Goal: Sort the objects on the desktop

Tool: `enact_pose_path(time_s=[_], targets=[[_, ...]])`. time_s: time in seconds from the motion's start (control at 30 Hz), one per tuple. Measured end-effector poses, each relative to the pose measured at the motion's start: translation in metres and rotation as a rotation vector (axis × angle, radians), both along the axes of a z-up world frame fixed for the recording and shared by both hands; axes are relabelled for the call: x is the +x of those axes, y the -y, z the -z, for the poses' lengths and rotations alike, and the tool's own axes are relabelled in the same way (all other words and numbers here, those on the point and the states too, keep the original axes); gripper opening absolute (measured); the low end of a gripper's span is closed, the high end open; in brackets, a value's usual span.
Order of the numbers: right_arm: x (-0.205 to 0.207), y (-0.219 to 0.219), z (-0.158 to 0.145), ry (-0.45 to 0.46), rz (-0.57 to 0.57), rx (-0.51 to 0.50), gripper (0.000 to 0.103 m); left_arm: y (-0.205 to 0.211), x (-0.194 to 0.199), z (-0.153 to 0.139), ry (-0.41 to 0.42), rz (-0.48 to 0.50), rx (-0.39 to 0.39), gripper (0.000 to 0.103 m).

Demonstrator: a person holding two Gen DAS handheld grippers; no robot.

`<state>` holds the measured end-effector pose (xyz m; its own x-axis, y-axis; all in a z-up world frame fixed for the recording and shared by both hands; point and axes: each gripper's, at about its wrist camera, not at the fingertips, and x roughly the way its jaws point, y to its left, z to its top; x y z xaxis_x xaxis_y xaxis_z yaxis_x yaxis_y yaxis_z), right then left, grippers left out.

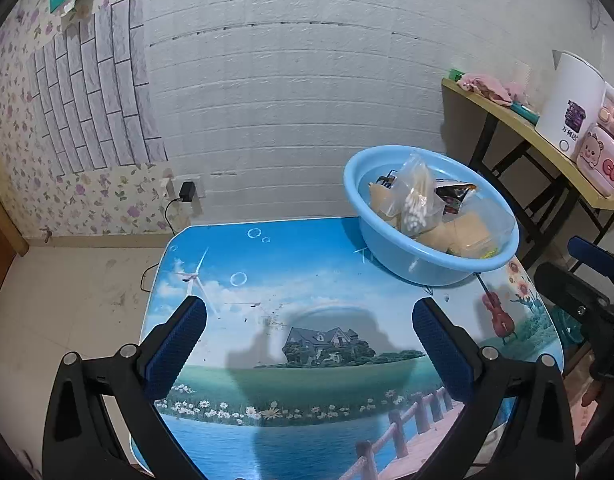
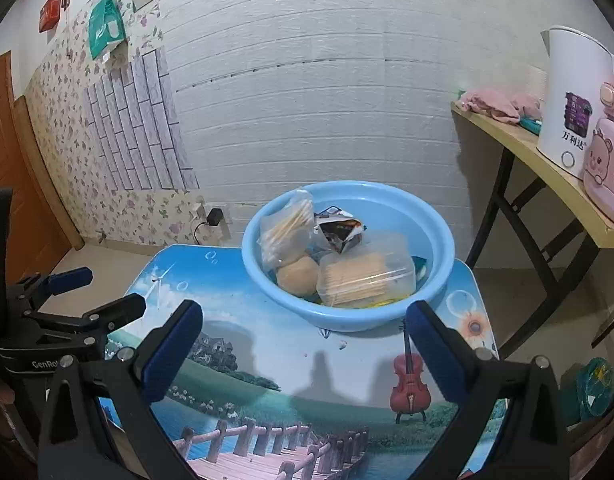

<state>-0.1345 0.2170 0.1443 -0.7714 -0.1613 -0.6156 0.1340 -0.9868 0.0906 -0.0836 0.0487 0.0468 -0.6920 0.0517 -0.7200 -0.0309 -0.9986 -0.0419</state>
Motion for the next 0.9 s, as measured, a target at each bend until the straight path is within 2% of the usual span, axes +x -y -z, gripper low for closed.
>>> enact_pose_path(time_s=[0.2, 0.53, 0.9], targets=[[-0.003, 0.001, 0.002, -0.011, 0.026, 0.042, 0.103, -0.003, -0.002, 0.001, 0.002, 0.006, -0.012, 0.103], [-0.007, 0.0, 0.011, 0.016, 0.016, 0.037, 0.103, -0.005, -0.006, 0.007, 0.022, 0.009, -0.021, 0.103], [-0.012, -0.003, 0.018, 0.039, 0.023, 0.028, 0.103, -0.007, -0.005, 0.007, 0.007, -0.004, -0.05, 0.103]])
